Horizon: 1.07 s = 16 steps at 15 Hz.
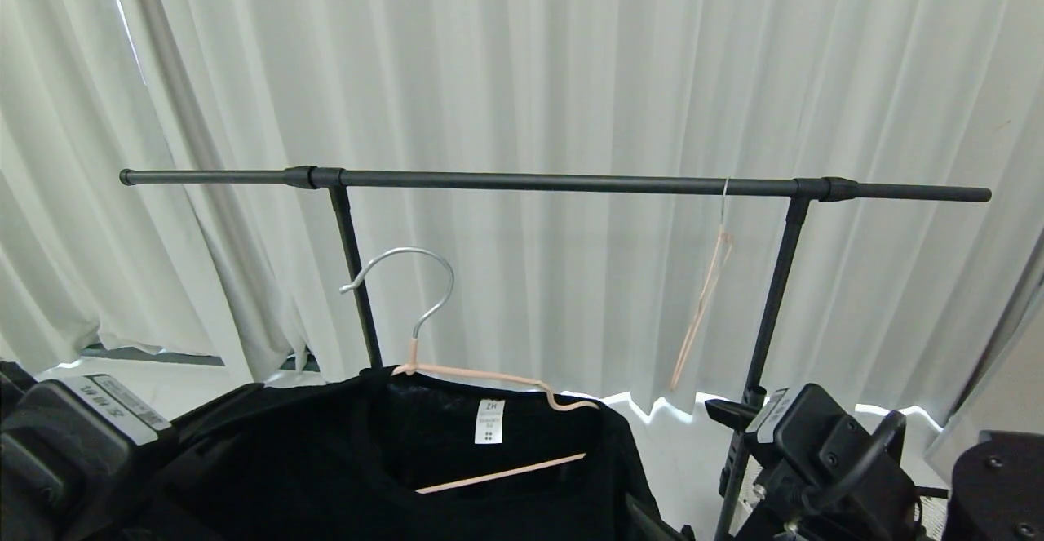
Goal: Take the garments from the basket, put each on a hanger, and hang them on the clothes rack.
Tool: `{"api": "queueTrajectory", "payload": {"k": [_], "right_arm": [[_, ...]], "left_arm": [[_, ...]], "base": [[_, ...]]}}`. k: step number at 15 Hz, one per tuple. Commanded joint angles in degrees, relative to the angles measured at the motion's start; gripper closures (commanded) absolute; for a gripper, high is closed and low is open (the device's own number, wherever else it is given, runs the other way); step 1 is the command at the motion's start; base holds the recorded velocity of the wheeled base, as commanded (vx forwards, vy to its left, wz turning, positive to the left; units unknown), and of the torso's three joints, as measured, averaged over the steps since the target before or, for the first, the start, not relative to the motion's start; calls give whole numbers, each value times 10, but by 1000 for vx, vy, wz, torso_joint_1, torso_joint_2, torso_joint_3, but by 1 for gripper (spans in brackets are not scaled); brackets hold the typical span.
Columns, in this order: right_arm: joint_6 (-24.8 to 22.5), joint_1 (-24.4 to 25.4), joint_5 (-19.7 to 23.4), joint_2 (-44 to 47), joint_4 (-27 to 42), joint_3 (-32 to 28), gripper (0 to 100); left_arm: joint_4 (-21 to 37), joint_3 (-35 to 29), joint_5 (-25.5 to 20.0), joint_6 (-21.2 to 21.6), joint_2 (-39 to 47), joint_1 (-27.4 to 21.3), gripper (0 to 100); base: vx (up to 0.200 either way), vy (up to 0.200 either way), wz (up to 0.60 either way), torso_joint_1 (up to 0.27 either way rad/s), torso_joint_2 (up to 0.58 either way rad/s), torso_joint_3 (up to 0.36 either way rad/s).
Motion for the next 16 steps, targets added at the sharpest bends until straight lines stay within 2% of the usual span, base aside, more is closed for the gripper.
{"api": "queueTrajectory", "payload": {"k": [1, 2, 5, 7, 9, 10, 16], "right_arm": [[-14, 6, 42, -30, 0, 0, 0], [-23, 10, 79, -37, 1, 1, 0], [-55, 8, 104, -14, 2, -13, 0], [-64, 9, 138, 11, 3, -39, 0], [-97, 9, 166, 33, 22, -58, 0], [-103, 9, 186, 42, 46, -73, 0], [-100, 6, 272, 50, 150, -133, 0]], "left_arm": [[-1, 2, 0, 0, 1, -14, 100], [-1, 2, -1, 0, 1, -25, 100], [-1, 3, -2, -1, -3, -81, 100], [-1, 11, -2, 2, -4, -107, 100], [-1, 22, -2, 4, -7, -134, 100], [-1, 22, -2, 4, -7, -154, 100], [-1, 21, -2, 6, -7, -181, 100]], "base": [[0, 0, 0, 0, 0, 0], [0, 0, 0, 0, 0, 0], [0, 0, 0, 0, 0, 0], [0, 0, 0, 0, 0, 0], [0, 0, 0, 0, 0, 0], [0, 0, 0, 0, 0, 0], [0, 0, 0, 0, 0, 0]]}}
